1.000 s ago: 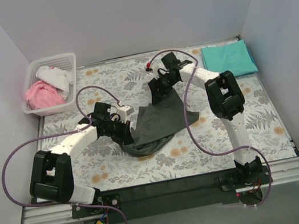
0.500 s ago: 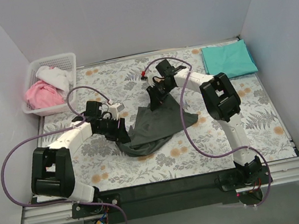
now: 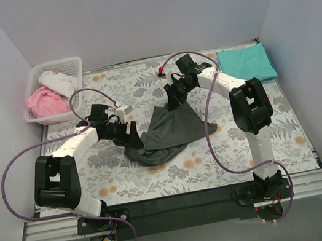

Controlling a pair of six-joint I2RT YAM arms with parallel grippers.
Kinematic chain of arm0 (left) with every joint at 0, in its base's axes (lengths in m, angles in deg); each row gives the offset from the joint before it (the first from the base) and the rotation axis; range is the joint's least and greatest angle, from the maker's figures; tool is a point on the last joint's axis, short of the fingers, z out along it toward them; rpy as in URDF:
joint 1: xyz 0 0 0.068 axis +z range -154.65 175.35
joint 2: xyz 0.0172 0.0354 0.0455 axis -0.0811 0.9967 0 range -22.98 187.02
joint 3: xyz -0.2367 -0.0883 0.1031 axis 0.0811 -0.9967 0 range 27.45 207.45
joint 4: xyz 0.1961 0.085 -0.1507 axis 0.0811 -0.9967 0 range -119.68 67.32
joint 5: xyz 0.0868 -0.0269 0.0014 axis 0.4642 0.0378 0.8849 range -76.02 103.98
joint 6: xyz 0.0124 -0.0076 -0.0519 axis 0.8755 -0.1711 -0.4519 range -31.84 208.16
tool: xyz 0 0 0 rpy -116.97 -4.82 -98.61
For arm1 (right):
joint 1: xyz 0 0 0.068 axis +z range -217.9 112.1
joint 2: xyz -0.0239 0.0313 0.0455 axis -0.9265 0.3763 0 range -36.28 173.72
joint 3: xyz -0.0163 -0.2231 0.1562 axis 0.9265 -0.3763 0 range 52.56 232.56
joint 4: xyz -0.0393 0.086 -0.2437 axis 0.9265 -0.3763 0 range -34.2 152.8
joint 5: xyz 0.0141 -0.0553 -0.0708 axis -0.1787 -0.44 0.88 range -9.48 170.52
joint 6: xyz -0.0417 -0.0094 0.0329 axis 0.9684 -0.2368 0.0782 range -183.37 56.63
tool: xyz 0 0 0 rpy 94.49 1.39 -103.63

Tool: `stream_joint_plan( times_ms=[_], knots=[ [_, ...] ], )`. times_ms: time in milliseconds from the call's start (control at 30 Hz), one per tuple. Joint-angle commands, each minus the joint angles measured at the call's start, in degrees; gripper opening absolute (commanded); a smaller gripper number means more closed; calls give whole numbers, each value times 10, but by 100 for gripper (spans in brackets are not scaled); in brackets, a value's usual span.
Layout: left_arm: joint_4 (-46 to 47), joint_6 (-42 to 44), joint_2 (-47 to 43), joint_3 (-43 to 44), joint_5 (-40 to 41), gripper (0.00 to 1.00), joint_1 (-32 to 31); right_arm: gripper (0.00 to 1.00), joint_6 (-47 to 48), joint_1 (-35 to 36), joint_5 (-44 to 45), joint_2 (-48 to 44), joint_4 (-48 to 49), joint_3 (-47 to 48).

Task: Fold and stack the t-shirts
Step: Flatten the tshirt out

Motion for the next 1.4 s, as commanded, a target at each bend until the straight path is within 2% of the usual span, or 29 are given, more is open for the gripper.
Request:
stream_joint_plan(
  times_ms=[0,167,233,400,433,533,567,633,733,833,933,967,1033,1067,1100,1200,1367],
  knots=[
    [11,-2,-7,29,-43,64,4,10,20,-10,16,-40,-16,-10],
    [31,-12,22,42,-42,63,4,16,28,-15,43,-34,-25,-26],
    [38,-17,39,50,-44,63,4,27,25,-18,48,-32,-27,-29],
    [48,-30,76,84,-39,62,3,34,22,-23,63,-28,-27,-30],
    [50,-32,86,89,-40,60,3,34,22,-24,66,-29,-27,-30],
    [50,-34,91,104,-57,39,2,30,21,-27,64,-25,-30,-22],
    [50,-34,88,106,-63,21,3,29,21,-28,61,-24,-31,-16],
    [47,-30,78,105,-62,2,2,26,20,-27,42,-22,-32,-10],
    [38,-25,58,98,-58,0,3,28,11,-27,25,-7,-35,7],
    [25,-20,52,93,-57,0,3,41,1,-27,21,18,-34,26],
    [21,-19,49,92,-53,0,3,44,-13,-27,15,53,-34,49],
    [21,-20,48,93,-50,0,3,43,-14,-27,12,59,-37,55],
    [21,-23,48,98,-45,0,5,27,-14,-27,3,67,-38,65],
    [21,-25,48,105,-43,0,6,18,-14,-27,3,65,-39,67],
    [22,-27,49,110,-41,0,7,2,-12,-28,3,63,-42,70],
    [21,-31,60,146,-39,0,27,1,-3,-48,-24,34,-43,74],
    [8,-20,76,224,-51,0,78,1,42,-141,-93,-46,-86,101]
  ],
)
